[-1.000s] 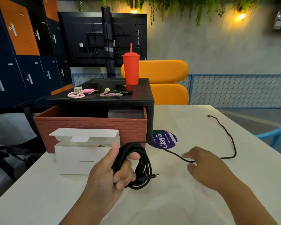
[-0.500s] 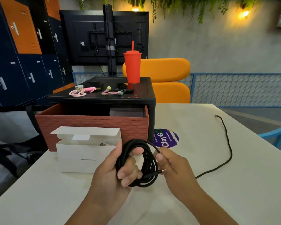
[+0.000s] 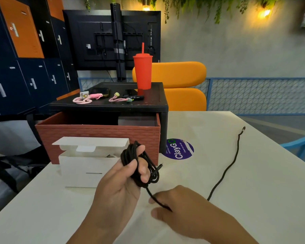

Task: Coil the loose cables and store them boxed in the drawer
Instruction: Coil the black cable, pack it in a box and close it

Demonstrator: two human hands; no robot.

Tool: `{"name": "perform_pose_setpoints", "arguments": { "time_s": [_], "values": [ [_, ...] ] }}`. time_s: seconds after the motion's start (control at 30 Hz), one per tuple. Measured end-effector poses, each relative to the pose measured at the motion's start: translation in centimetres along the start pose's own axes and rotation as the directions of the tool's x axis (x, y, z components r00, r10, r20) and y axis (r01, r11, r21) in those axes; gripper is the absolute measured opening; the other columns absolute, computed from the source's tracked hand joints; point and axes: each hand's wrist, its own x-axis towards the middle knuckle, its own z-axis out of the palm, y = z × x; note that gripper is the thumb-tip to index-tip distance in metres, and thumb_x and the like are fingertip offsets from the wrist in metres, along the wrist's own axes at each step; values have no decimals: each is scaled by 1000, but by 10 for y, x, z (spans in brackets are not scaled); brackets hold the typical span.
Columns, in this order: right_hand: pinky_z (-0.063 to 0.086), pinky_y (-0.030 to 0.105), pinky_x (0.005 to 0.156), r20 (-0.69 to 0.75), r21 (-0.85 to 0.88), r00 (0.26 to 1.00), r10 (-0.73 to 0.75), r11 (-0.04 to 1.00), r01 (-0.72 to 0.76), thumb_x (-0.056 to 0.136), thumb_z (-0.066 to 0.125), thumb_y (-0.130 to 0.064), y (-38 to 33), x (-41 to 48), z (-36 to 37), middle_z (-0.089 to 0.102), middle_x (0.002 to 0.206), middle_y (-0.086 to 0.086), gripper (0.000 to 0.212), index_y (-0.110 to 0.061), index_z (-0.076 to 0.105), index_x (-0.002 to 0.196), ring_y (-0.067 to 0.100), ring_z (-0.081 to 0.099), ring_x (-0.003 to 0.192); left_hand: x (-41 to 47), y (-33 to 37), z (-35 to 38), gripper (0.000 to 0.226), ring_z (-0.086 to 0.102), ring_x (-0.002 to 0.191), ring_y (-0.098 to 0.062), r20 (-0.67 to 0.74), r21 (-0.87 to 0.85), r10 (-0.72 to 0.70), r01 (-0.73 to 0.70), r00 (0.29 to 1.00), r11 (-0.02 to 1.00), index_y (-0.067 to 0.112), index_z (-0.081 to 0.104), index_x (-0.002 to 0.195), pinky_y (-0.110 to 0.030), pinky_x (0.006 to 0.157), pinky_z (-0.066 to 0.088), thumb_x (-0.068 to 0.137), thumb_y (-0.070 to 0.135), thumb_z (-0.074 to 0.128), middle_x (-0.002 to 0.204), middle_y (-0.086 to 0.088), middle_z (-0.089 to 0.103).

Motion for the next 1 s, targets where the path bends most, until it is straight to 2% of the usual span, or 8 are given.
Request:
{"name": "perform_pose_setpoints", "arguments": {
  "time_s": [0.1, 0.23, 0.43, 0.57, 0.7, 0.83, 0.9, 1.0],
  "values": [
    [39, 31, 66, 15, -70, 998, -65, 995, 66, 93, 45, -38, -13, -4, -1, 53, 82, 8, 28, -13, 57, 88, 28, 47, 81, 1, -4, 8, 33, 49, 60, -10, -60, 370, 66, -39, 996, 928, 16, 56, 104, -20, 69, 43, 72, 17, 51, 58, 1, 53],
    [26, 34, 58, -107, -197, 977, -185, 967, 161, 93, 44, -40, -18, -8, -13, 59, 85, 10, 30, -14, 57, 86, 27, 48, 78, 0, -16, 4, 8, 51, 64, -6, -9, 627, 25, -14, 1000, 779, 23, 57, 85, -16, 68, 41, 82, 24, 50, 60, 9, 56],
    [26, 10, 41, -278, -253, 916, -288, 942, 220, 73, 50, -47, 0, -11, -19, 57, 53, -14, 22, -32, 63, 64, 4, 49, 51, -3, -23, 4, 12, 53, 63, 0, 32, 593, -199, 142, 979, 793, 22, 59, 91, -16, 63, 41, 80, 26, 57, 62, 16, 59],
    [37, 11, 57, -462, -49, 870, -171, 985, 168, 69, 50, -54, 6, -12, -30, 51, 52, -22, 23, -32, 56, 76, -6, 48, 58, -5, -16, 5, 45, 49, 59, -9, 170, 640, -340, 159, 925, 752, 13, 53, 80, -20, 64, 38, 77, 57, 43, 57, 6, 56],
    [39, 16, 59, -568, 93, 820, -71, 984, 149, 66, 45, -62, 9, -10, -30, 55, 67, -23, 33, -35, 52, 83, 1, 50, 65, -5, -8, 10, 35, 43, 49, -8, 212, 599, -332, 146, 919, 788, 31, 62, 63, -17, 58, 36, 69, 62, 48, 47, 5, 49],
    [41, 10, 69, -586, 216, 810, -18, 960, 177, 80, 35, -61, 18, -6, -23, 60, 90, -25, 33, -41, 53, 100, -4, 56, 83, -5, -2, 8, 41, 33, 37, -7, 216, 434, -317, 199, 924, 878, 19, 73, 81, -18, 51, 29, 71, 54, 53, 38, 7, 36],
    [42, 13, 75, -572, 347, 820, -20, 900, 264, 85, 29, -68, 19, -5, -18, 61, 93, -13, 46, -37, 59, 99, 3, 58, 89, -6, -1, 8, 41, 29, 34, -7, 242, 349, -325, 231, 914, 908, 15, 73, 79, -28, 54, 20, 69, 53, 61, 36, 9, 33],
    [47, 38, 71, -479, 539, 874, -83, 758, 367, 85, 30, -71, 9, -5, -10, 57, 76, -3, 51, -30, 59, 75, 20, 57, 74, -5, -2, 6, 43, 31, 30, -5, 301, 191, -331, 284, 894, 940, 13, 70, 74, -23, 53, 34, 64, 54, 73, 33, 11, 34]
  ]
}}
